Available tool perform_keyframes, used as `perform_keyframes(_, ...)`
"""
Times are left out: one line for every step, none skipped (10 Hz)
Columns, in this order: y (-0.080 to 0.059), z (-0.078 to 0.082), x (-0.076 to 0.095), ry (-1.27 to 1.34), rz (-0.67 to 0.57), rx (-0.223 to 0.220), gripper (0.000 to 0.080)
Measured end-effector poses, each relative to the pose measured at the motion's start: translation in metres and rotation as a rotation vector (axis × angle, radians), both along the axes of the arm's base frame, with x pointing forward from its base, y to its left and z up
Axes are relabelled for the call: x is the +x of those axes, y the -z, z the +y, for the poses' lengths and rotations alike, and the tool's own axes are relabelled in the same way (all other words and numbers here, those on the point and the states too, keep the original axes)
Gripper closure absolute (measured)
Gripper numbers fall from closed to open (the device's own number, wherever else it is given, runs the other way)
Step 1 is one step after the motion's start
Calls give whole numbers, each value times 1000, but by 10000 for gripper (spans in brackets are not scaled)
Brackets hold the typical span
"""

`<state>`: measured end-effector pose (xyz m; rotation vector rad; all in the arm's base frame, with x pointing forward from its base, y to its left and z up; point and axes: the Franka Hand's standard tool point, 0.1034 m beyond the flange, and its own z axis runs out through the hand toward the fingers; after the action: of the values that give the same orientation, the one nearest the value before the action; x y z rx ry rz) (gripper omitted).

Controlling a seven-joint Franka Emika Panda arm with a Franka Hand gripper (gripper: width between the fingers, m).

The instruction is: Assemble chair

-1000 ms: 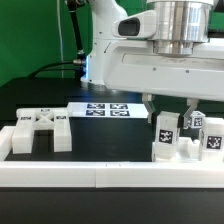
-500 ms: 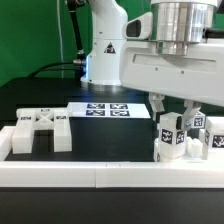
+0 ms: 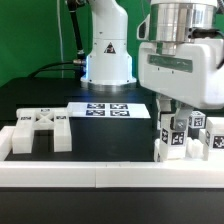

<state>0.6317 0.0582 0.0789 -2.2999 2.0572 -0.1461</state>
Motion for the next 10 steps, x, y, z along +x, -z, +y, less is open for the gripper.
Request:
perform_keyframes(0,1,0,91,-3,10,509)
perform_keyframes(0,2,0,149,-3,15,509)
perform_keyframes(0,2,-1,198,0,20,509)
perform_keyframes(0,2,-1,279,-2,35,509)
perform_keyframes(0,2,0,350,-3,48,509)
perform_keyframes(0,2,0,355,-3,51,509)
perform_keyframes(0,2,0,327,-3,48,499)
perform_keyframes(1,2,0,307,-7,46,499)
perform_keyframes(2,2,0,274,-15,39,322)
perform_keyframes(3,4,-2,182,7,31,189)
